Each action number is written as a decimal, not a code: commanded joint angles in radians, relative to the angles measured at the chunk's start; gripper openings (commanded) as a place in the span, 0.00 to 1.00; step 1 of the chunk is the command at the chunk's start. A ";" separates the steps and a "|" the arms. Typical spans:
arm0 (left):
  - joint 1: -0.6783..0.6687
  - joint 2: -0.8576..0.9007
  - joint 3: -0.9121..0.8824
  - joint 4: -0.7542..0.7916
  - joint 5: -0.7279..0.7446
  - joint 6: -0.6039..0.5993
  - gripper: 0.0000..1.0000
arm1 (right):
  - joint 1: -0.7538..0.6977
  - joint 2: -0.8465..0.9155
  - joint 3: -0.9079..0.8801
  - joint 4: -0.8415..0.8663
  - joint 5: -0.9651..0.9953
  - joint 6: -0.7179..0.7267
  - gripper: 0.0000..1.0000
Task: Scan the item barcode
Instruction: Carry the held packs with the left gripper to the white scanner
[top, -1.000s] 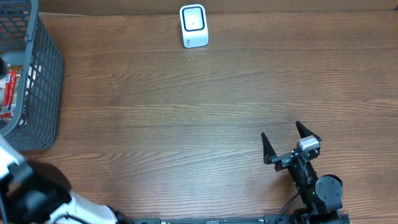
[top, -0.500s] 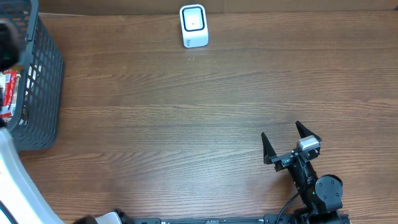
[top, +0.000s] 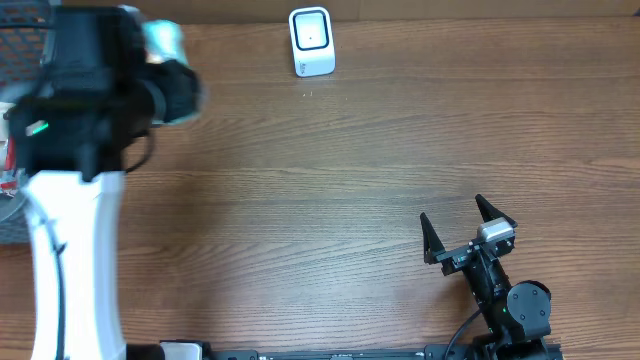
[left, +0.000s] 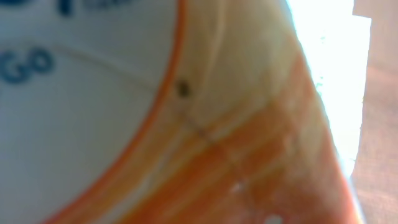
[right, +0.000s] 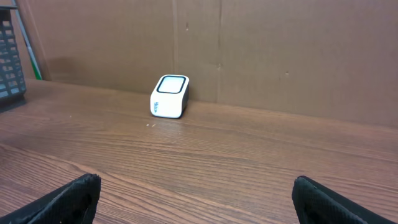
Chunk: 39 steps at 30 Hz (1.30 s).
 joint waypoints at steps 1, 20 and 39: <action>-0.110 0.037 -0.068 0.029 -0.051 -0.166 0.17 | -0.006 -0.012 -0.011 0.005 -0.002 0.003 1.00; -0.640 0.349 -0.149 0.261 -0.225 -0.552 0.16 | -0.006 -0.012 -0.011 0.005 -0.002 0.003 1.00; -0.703 0.568 -0.149 0.385 -0.202 -0.663 0.12 | -0.006 -0.012 -0.011 0.005 -0.002 0.003 1.00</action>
